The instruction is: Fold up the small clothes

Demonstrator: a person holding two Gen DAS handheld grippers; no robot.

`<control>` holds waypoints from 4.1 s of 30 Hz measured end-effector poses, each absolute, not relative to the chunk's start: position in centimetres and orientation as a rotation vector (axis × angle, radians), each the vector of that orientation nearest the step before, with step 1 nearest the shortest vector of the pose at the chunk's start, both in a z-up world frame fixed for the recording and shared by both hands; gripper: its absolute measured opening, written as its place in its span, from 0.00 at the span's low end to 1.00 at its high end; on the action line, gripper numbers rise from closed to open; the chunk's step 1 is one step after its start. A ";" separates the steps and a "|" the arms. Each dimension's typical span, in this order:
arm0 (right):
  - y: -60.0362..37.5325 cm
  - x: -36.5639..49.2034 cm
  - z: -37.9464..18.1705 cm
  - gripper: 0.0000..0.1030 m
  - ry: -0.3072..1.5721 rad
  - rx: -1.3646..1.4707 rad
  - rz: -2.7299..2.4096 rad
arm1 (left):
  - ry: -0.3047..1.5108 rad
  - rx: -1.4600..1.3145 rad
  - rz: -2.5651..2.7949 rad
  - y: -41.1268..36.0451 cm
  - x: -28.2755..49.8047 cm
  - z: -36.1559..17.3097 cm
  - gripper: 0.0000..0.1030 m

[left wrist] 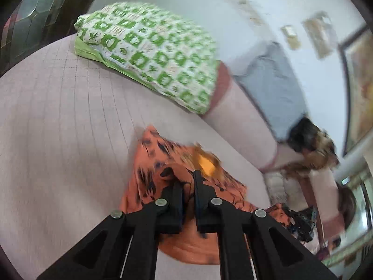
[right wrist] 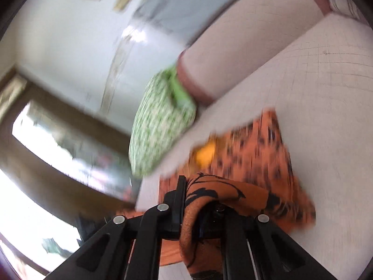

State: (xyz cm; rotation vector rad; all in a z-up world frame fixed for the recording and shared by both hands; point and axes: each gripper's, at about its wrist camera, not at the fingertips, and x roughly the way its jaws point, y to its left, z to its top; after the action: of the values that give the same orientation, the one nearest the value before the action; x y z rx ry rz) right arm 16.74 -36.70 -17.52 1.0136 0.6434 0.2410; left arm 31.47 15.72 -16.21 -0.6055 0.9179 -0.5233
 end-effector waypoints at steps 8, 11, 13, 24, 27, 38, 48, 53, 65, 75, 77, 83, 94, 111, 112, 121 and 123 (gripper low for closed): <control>-43.3 23.3 -25.0 0.89 0.650 1.313 0.101 | 0.918 -0.637 -0.297 14.7 35.8 -20.7 0.08; -43.1 19.6 -25.4 0.89 0.591 1.252 0.045 | 0.803 -0.661 -0.245 15.3 32.7 -19.5 0.11; -42.0 18.9 -24.8 0.87 0.600 1.201 0.053 | 0.753 -0.655 -0.246 15.0 30.1 -18.5 0.21; -25.1 22.2 -22.8 0.45 0.895 0.539 0.151 | 0.919 -0.287 -0.160 4.9 25.8 -23.0 0.37; -24.2 24.8 -24.4 0.45 0.975 0.442 0.087 | 0.998 -0.290 -0.120 5.6 27.6 -25.0 0.37; -26.0 36.4 -21.2 0.44 0.875 0.496 -0.053 | 0.968 -0.417 -0.083 9.0 29.9 -24.2 0.37; -7.2 28.9 -24.5 0.48 1.140 0.134 0.471 | 0.975 -0.486 -0.011 12.1 28.9 -25.7 0.37; -0.9 35.1 -24.3 0.51 1.019 -0.003 0.383 | 1.000 -0.459 -0.016 11.9 29.1 -26.6 0.37; -10.8 35.6 -19.5 0.51 0.829 0.313 0.181 | 0.980 -0.416 -0.054 10.9 29.6 -25.5 0.37; -22.7 20.6 -23.8 0.50 0.939 0.411 -0.015 | 1.049 -0.215 0.034 7.3 29.3 -26.7 0.49; -24.5 19.9 -27.5 0.43 1.081 0.466 -0.050 | 1.028 -0.178 0.046 6.8 28.6 -26.3 0.49; -25.0 16.1 -25.9 0.43 1.006 0.553 -0.002 | 0.889 -0.014 0.054 2.9 25.3 -23.7 0.76; -26.2 10.2 -21.6 0.59 0.759 0.548 -0.017 | 0.748 0.127 -0.005 -5.0 21.2 -21.2 0.81; -29.5 10.9 -22.2 0.59 0.737 0.604 -0.010 | 0.684 0.146 -0.048 -9.3 19.9 -21.2 0.83; -29.3 11.0 -22.1 0.59 0.735 0.597 -0.004 | 0.685 0.142 -0.052 -9.3 19.9 -21.1 0.83; -27.1 12.6 -21.6 0.59 0.718 0.573 0.015 | 0.653 0.190 -0.061 -8.2 19.8 -21.0 0.83; -26.5 13.0 -21.6 0.59 0.722 0.572 0.025 | 0.642 0.200 -0.063 -7.8 19.6 -20.8 0.83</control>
State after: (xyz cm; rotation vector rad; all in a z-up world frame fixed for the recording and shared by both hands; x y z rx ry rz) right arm 13.02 -26.50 -21.64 0.5716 0.7225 0.0247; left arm 19.63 -7.85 -20.83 0.2001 0.6423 -0.0625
